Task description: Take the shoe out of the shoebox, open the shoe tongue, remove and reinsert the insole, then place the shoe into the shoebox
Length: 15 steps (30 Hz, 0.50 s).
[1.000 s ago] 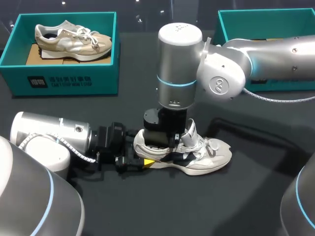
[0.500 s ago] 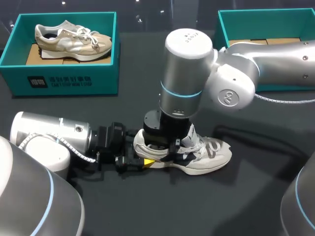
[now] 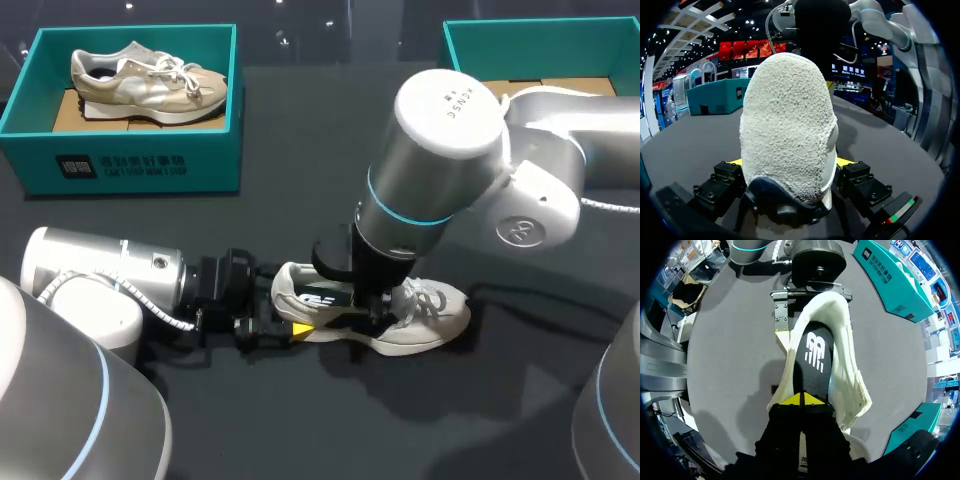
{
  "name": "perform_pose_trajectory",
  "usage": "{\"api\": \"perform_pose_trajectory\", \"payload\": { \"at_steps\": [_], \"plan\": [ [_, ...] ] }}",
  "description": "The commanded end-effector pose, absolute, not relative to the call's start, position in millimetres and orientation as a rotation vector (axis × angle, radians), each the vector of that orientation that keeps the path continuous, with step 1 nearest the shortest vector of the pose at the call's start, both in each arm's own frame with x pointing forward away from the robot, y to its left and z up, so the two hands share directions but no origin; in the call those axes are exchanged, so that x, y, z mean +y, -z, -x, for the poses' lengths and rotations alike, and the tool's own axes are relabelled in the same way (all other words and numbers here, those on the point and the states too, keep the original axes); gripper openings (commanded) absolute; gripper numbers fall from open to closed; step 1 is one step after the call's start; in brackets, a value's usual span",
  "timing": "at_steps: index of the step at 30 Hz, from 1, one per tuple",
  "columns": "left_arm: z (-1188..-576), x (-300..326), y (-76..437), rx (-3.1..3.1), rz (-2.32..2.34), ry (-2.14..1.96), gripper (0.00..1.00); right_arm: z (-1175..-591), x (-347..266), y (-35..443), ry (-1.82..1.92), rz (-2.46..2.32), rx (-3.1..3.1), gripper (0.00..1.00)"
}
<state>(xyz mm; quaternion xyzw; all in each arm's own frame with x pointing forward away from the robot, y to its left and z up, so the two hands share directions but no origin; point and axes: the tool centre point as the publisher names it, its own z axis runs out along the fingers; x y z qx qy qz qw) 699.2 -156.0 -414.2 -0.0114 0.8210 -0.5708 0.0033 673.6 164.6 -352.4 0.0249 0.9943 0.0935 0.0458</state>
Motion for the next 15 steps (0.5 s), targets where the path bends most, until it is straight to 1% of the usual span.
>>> {"api": "perform_pose_trajectory", "payload": {
  "at_steps": [1, 7, 15],
  "plan": [
    [-700.6, -157.8, 417.1, 2.576, 0.037, 1.785, 0.0, -673.6, 157.0, 350.8, -0.339, -0.066, 3.015, 0.0],
    [-700.6, -157.8, 417.1, 2.576, 0.037, 1.785, 0.0, -687.8, 167.2, 353.5, -0.3, -0.039, 3.047, 0.0],
    [-700.6, -157.8, 417.1, 2.576, 0.037, 1.785, 0.0, -699.3, 180.0, 356.9, -0.085, -0.097, 3.068, 0.0]
  ]
}}
